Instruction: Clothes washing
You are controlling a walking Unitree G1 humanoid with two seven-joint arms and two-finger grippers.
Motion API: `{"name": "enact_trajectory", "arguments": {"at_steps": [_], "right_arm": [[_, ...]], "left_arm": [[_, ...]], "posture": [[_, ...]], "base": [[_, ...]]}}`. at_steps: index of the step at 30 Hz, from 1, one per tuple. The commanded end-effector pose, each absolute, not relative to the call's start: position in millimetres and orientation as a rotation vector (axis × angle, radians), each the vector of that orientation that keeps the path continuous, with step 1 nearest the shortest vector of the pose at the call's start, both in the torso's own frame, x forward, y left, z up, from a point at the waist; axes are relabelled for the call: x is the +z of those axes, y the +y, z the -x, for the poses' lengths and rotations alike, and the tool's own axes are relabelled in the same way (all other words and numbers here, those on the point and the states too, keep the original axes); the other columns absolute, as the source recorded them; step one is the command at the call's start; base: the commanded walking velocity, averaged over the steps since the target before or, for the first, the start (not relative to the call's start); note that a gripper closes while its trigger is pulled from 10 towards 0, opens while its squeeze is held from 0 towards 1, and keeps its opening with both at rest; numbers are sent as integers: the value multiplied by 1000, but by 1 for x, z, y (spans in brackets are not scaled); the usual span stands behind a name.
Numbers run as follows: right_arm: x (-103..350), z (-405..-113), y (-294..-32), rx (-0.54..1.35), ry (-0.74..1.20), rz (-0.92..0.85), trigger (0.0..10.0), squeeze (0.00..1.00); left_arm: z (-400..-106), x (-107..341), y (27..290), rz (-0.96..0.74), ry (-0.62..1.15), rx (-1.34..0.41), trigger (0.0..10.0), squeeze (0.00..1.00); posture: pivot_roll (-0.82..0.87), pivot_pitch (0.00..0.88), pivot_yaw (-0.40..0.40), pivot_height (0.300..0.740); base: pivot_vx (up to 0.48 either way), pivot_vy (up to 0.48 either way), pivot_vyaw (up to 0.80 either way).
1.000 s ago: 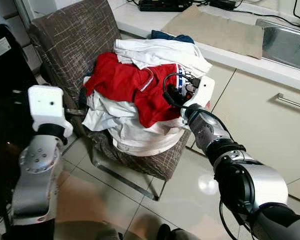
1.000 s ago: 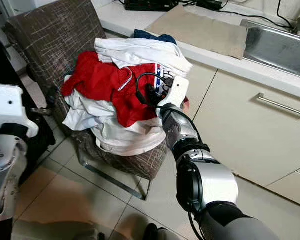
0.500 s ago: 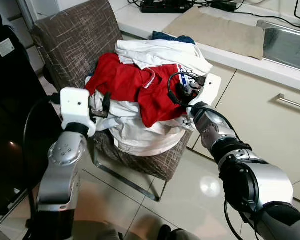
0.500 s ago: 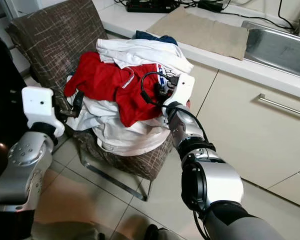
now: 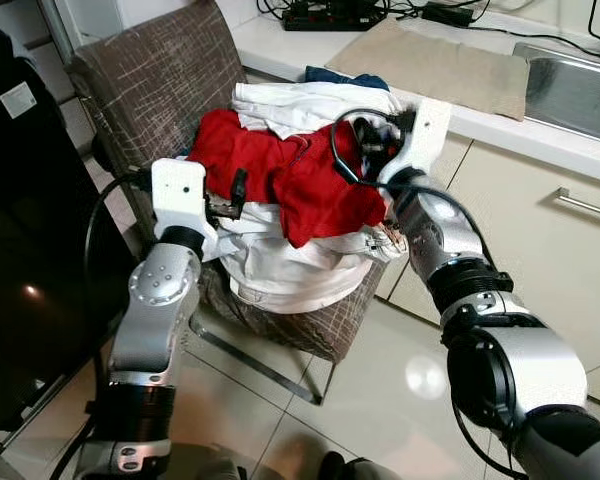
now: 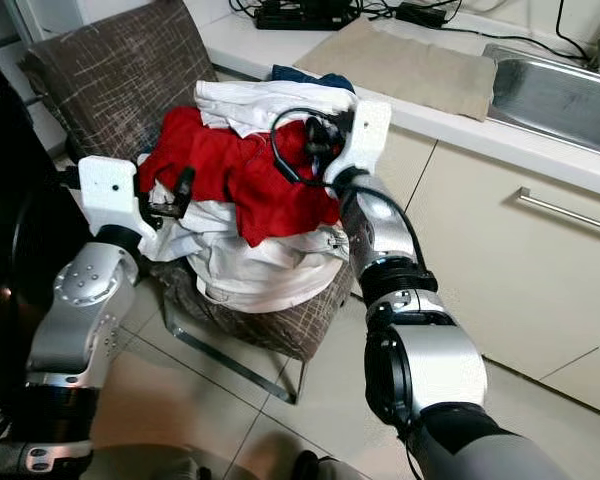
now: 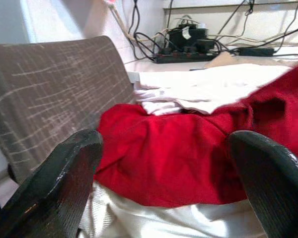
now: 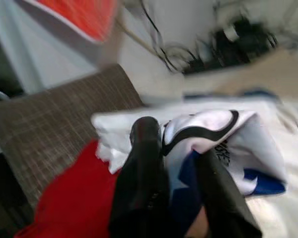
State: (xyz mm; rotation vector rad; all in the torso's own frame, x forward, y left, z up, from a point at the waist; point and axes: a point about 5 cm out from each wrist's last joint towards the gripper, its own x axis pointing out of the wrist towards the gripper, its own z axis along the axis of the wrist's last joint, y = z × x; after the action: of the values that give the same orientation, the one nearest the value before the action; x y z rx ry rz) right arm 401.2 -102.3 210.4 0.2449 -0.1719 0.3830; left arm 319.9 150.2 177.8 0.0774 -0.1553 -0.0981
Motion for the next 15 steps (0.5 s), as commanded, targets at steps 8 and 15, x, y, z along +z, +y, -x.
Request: {"name": "enact_trajectory", "arguments": {"at_steps": [8,15], "right_arm": [[253,-370,-90,536,-329,-233,0,0],[213,-363,-101,511,-222,-135,0,0]], "left_arm": [[-324,181,149,-64,-179,-115,10000,0],[-331,174,181,-11,-121,149,10000,0]], "posture": [[-53,0,-28,740],[-59,0,-34,740]], "base": [[0,0,0],[0,0,404]]}}
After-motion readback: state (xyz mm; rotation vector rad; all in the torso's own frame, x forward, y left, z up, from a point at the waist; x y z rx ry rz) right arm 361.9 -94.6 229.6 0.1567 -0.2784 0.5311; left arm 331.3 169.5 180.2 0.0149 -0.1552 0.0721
